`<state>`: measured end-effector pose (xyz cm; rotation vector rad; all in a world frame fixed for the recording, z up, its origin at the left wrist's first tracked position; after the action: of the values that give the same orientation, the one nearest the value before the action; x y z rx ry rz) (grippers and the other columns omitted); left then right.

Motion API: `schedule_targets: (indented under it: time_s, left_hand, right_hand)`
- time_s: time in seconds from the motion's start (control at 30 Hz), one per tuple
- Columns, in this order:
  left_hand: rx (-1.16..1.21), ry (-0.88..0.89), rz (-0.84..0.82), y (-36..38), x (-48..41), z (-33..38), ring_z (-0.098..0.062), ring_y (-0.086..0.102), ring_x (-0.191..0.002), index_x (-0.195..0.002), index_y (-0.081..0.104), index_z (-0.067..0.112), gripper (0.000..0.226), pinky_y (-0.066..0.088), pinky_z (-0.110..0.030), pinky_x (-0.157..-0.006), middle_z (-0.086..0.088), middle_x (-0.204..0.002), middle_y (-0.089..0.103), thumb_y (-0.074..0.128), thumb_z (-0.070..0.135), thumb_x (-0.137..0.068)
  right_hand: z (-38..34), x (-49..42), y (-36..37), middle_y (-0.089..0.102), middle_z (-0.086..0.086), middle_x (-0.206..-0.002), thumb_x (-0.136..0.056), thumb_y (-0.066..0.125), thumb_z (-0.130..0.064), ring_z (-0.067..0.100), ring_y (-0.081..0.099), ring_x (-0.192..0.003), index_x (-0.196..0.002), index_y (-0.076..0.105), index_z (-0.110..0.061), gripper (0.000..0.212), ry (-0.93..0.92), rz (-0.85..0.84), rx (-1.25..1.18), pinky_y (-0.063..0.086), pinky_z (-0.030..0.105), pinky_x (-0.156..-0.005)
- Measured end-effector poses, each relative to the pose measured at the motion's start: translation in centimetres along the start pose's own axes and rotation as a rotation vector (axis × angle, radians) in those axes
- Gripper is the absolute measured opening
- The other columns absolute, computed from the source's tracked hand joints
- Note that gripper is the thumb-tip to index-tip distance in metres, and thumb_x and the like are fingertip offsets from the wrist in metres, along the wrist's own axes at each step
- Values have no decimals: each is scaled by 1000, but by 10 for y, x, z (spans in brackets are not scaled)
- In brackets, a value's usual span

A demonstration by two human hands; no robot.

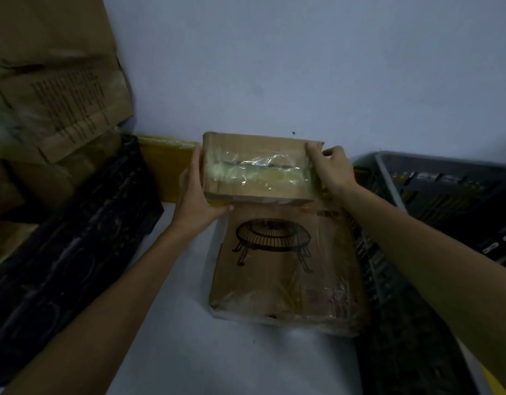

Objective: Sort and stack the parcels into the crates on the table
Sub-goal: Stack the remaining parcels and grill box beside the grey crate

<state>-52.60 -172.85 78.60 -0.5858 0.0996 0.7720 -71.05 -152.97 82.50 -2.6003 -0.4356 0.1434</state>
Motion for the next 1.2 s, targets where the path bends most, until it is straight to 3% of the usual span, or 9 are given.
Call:
schedule_targets:
  time_s: [0.13, 0.23, 0.33, 0.43, 0.6, 0.77, 0.93, 1.07, 1.2]
  left_hand:
    - [203, 30, 152, -17, -5, 30, -9, 48, -118, -140, 38, 18, 86, 45, -23, -94, 7, -128, 51, 83, 18, -67]
    - [384, -136, 226, -16, -4, 36, -16, 52, -119, -135, 45, 12, 70, 47, -35, -98, 0, -131, 54, 77, 26, -74]
    - [458, -143, 239, -12, -3, 45, -21, 52, -120, -135, 43, 13, 70, 47, -38, -99, -7, -133, 53, 75, 31, -76]
    - [524, -134, 257, -7, 2, 60, -18, 53, -118, -134, 41, 17, 60, 46, -32, -95, -2, -131, 54, 68, 33, -83]
    - [639, -218, 144, 9, 13, 85, -12, 61, -95, -118, 45, 28, 37, 50, -29, -79, 12, -102, 62, 59, 42, -87]
    - [570, -145, -3, 22, 27, 116, -5, 59, -97, -134, 40, 25, 57, 49, -25, -78, 8, -115, 60, 65, 35, -84]
    - [535, -48, -112, 48, 41, 157, -7, 58, -101, -140, 34, 27, 66, 49, -20, -75, 6, -119, 57, 67, 26, -84]
    - [521, -22, -134, 82, 53, 186, -1, 58, -95, -144, 27, 28, 73, 53, -15, -65, 15, -108, 56, 68, 27, -83]
    - [534, -25, -198, 126, 68, 215, -8, 61, -94, -143, 23, 28, 74, 55, -18, -64, 10, -107, 57, 66, 26, -84]
  right_hand:
    - [-27, 14, -19, 54, 4, -127, -88, 34, -68, 25, 53, -113, -126, 50, -20, 63, -25, -81, -236, 45, 48, -98]
    - [-44, 33, -31, 49, -7, -131, -93, 25, -62, 15, 46, -118, -136, 43, -30, 57, -89, -197, -332, 33, 45, -108]
    - [-52, 48, -44, 52, -15, -122, -97, 26, -52, 2, 46, -107, -130, 49, -28, 47, -217, -247, -261, 34, 28, -103]
    - [-56, 58, -55, 53, -24, -110, -95, 47, -38, 0, 51, -101, -121, 51, -29, 28, -354, -234, -143, 40, 11, -83]
    - [-48, 65, -80, 55, -13, -111, -88, 61, -38, 3, 57, -97, -127, 44, -25, 45, -345, -174, -191, 49, 21, -80]
    - [-31, 65, -111, 56, -6, -109, -87, 60, -40, 13, 63, -93, -125, 35, -27, 48, -241, -218, -312, 55, 30, -75]
    - [-11, 66, -157, 60, -1, -112, -87, 59, -44, 15, 65, -92, -124, 39, -22, 46, -187, -173, -388, 54, 23, -65]
    - [12, 67, -203, 62, 1, -116, -86, 58, -48, 17, 66, -96, -128, 42, -24, 50, -174, -150, -353, 54, 29, -74]
    - [39, 71, -248, 66, 1, -108, -91, 50, -46, 13, 70, -83, -123, 45, -26, 38, -144, -191, -308, 56, 24, -65]
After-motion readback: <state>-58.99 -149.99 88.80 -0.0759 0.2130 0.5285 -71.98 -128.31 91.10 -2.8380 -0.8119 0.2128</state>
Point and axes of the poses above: each hand's wrist, its own x-axis away from the middle knuckle, its own y-axis out of the palm, z = x × y, the point moved 7 cm from there along -x, towards the middle knuckle
